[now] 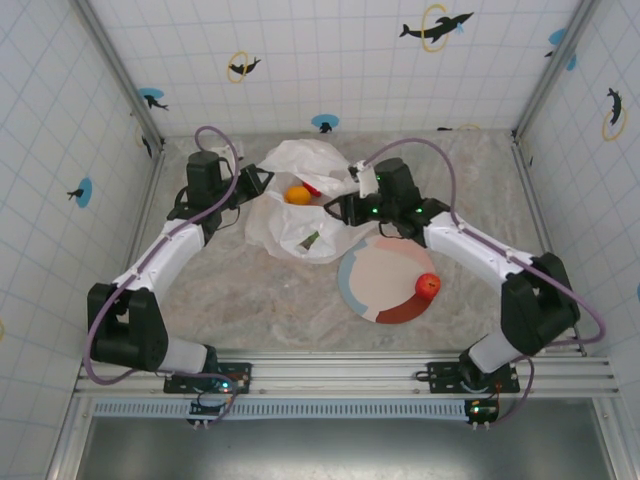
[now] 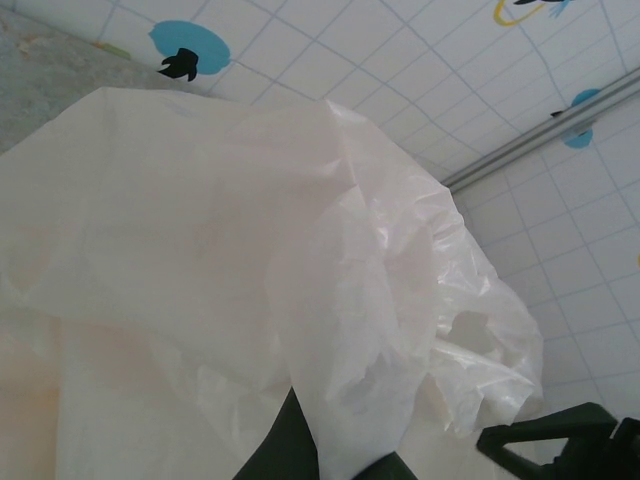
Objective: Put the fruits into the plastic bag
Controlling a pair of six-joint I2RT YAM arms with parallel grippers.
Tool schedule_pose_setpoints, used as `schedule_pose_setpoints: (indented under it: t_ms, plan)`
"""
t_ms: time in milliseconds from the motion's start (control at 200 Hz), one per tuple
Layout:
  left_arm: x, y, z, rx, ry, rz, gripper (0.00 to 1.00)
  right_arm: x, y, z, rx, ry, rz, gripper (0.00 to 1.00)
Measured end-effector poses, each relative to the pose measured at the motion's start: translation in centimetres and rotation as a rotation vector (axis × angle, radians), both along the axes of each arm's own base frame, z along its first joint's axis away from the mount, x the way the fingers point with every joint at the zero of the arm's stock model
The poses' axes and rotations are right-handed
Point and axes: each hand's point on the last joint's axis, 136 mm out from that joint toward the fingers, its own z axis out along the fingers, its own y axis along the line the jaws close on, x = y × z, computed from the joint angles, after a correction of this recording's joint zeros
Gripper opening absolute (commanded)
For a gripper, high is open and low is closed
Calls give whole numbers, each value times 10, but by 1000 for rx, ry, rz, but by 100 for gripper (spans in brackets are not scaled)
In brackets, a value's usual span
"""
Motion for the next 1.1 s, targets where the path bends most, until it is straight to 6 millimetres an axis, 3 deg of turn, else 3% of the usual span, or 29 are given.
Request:
schedule_pose_setpoints:
  t_ms: [310, 500, 851, 1101]
  plan:
    - [2, 0, -6, 2, 14, -1, 0, 2, -64, 25, -71, -132, -189, 78]
    - [2, -1, -9, -1, 25, -2, 0, -18, -108, 24, -169, -169, -315, 84]
    - [0, -8, -4, -43, 25, -37, 0, -46, -171, -30, -435, -16, -497, 91]
    - [0, -8, -4, -43, 25, -37, 0, -81, -201, -94, -603, 140, -520, 95]
